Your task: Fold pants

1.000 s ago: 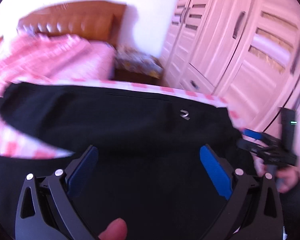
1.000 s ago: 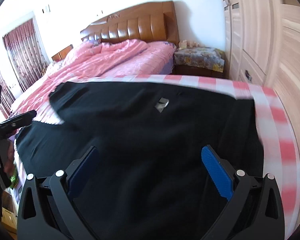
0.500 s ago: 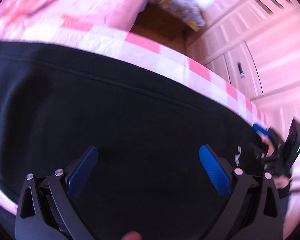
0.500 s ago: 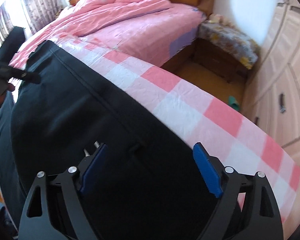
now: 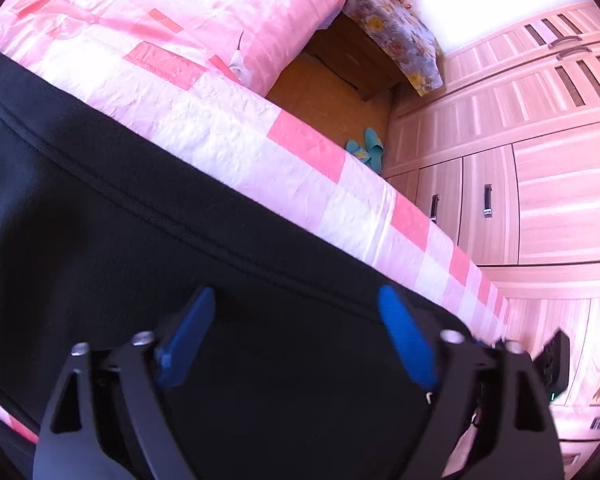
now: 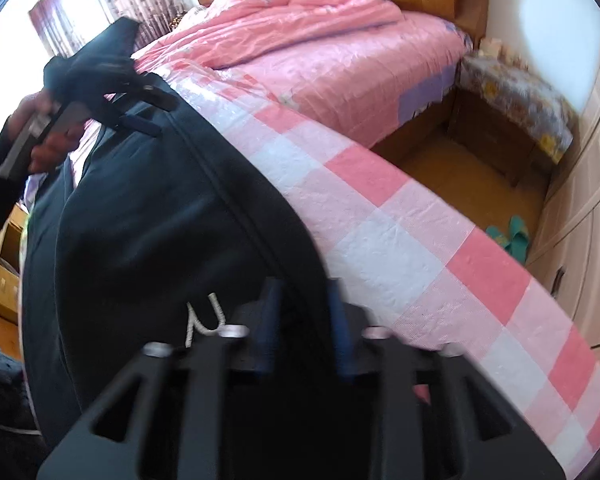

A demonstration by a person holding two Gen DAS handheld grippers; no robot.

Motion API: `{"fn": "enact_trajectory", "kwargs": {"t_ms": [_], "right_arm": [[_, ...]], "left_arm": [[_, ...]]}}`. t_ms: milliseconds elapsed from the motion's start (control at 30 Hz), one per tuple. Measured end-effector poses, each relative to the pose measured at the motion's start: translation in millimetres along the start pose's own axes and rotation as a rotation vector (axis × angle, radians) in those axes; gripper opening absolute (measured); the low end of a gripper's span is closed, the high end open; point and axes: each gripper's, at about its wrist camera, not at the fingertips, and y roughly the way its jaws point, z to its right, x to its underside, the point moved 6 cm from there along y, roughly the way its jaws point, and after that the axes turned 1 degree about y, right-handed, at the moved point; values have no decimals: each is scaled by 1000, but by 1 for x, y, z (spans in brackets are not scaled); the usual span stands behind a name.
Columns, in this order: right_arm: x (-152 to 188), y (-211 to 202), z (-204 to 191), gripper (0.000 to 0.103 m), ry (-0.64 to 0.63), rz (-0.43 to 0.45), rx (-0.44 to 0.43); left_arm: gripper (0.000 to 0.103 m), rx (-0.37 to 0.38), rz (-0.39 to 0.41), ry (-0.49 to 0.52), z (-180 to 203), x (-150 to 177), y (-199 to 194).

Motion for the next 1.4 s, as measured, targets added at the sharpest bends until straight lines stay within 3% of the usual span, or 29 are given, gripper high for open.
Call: {"fn": "enact_trajectory", "kwargs": {"t_ms": [200, 400, 433, 500, 533, 700, 767, 833, 933, 1000, 1067, 1133, 1167, 1200, 1233, 1267, 1400], "right_arm": [[16, -57, -49, 9, -120, 156, 90], [40, -91, -123, 9, -238, 218, 142], [42, -91, -135, 9, -253, 219, 165], [51, -93, -152, 9, -257, 227, 205], [55, -95, -156, 9, -248, 234, 221], [73, -117, -173, 9, -171, 324, 296], [83, -129, -192, 9, -163, 371, 323], [103, -143, -216, 9, -155, 413, 326], [141, -141, -243, 11, -106, 410, 294], [169, -125, -249, 18, -51, 345, 260], [196, -114, -249, 33, 39, 314, 239], [222, -119, -240, 39, 190, 329, 196], [230, -124, -237, 43, 240, 344, 190], [244, -135, -228, 54, 320, 374, 200], [252, -142, -219, 68, 377, 396, 212], [264, -153, -203, 73, 461, 427, 225], [288, -174, -148, 75, 684, 487, 236]], "left_arm": [[66, -1, 11, -81, -4, -7, -5], [66, -6, 14, -109, -6, -2, -8], [62, -16, 19, -101, -6, 1, -10], [16, -86, 40, -65, -9, 10, -19], [14, -95, 62, -45, -11, 17, -27], [10, 12, 286, 62, -12, 70, -108], [10, 55, 423, 151, -9, 109, -152], [10, 98, 557, 234, -18, 169, -192], [12, 137, 611, 259, -54, 244, -199], [24, 131, 577, 230, -89, 283, -176], [36, 120, 520, 181, -116, 301, -150], [42, 153, 462, 89, -146, 314, -125], [55, 166, 450, 58, -155, 317, -120], [65, 181, 445, 35, -161, 320, -116], [66, 205, 448, 29, -165, 323, -117], [67, 228, 449, 32, -165, 325, -118], [77, 269, 463, 93, -150, 331, -125]]}}
